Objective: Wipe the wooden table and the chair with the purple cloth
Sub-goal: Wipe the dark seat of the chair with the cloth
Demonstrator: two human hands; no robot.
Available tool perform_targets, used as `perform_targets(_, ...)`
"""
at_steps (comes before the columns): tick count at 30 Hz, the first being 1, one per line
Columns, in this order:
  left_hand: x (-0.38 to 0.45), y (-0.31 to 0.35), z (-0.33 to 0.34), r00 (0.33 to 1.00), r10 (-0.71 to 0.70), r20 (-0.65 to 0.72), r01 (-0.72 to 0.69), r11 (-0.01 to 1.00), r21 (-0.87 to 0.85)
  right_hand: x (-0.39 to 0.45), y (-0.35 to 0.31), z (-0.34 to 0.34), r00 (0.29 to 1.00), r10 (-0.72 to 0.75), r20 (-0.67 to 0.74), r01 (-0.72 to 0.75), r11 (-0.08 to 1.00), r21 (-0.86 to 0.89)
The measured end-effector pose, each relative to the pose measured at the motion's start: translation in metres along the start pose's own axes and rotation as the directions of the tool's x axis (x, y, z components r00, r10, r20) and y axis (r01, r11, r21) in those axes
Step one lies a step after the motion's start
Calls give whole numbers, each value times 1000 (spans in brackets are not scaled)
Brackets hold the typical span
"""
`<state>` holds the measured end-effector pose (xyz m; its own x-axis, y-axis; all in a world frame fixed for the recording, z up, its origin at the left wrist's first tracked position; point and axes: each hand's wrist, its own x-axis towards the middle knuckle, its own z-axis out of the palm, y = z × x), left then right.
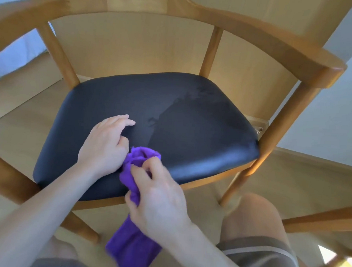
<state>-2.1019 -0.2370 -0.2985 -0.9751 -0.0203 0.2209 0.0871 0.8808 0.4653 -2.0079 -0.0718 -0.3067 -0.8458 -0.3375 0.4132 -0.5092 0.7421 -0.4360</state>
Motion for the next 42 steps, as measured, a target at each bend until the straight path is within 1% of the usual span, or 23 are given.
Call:
perform_targets(1,0,0,0,1000,4,2,-4,1000,4,1,9,-6,999,24,-23,-24,1000,5)
perform_targets(3,0,0,0,1000,3,7,-3,1000,16,9,35,-23,981,145,-128,-148,989,-9)
perform_targets(6,0,0,1,1000,-11,5,11,1000,20,27,88,-55,882,383,-275,-390,920,29)
perform_targets(8,0,1,1,1000,-24,2,24,1000,10,35,112,-72,799,515,-310,-509,854,110)
perform_targets(10,1,1,1,999,-50,-3,50,999,-5,38,108,-69,772,562,-297,-568,820,75)
perform_targets(12,1,0,1,998,-65,-7,65,998,-23,37,78,-50,839,472,-272,-511,855,-92)
perform_targets(15,2,-2,2,998,-61,-17,60,997,-41,31,20,-20,969,210,-133,-240,931,-275)
perform_targets(17,2,-4,1,998,-56,-26,54,996,-65,26,-5,-9,995,98,-27,-102,932,-347)
perform_targets(19,2,-5,1,998,-59,-35,56,994,-92,20,-10,-10,997,65,51,-45,943,-331)
perform_targets(21,2,-4,0,997,-58,-40,54,993,-101,18,-1,-18,990,42,136,-13,978,-208)
perform_targets(22,2,-4,0,998,-55,-40,51,994,-99,21,7,-25,980,47,192,-28,995,-98)
perform_targets(24,2,-4,1,998,-50,-36,47,995,-84,35,24,-44,963,117,243,-171,962,213)
perform_targets(26,3,-4,1,998,-45,-31,44,997,-60,55,33,-67,962,221,161,-272,835,478)
perform_targets(27,3,-4,1,999,-44,-29,43,998,-49,68,36,-77,961,250,115,-270,774,573)
perform_targets(30,4,-3,1,999,-32,-19,32,999,-9,113,46,-99,948,317,-5,-207,630,748)
perform_targets(31,4,-3,2,1000,-23,-18,23,1000,3,130,50,-100,939,342,-39,-192,614,765)
perform_targets(32,5,-3,1,1000,-17,-19,17,1000,8,145,54,-98,935,349,-61,-186,632,752)
perform_targets(34,4,-4,1,1000,-16,-26,16,1000,4,156,57,-78,963,266,-42,-188,776,601)
perform_targets(36,4,-5,2,999,-5,-35,5,1000,2,145,59,-42,974,168,149,-201,949,245)
perform_targets(37,4,-5,2,999,5,-39,-5,1000,2,134,60,-23,957,152,249,-157,988,0)
perform_targets(38,4,-5,3,999,16,-43,-15,1000,3,125,59,-9,945,145,294,-85,975,-207)
perform_targets(39,4,-5,3,999,23,-48,-22,1000,5,121,58,1,951,121,285,-29,951,-308)
perform_targets(42,5,-6,1,998,24,-56,-23,1000,18,128,54,1,973,50,227,21,954,-300)
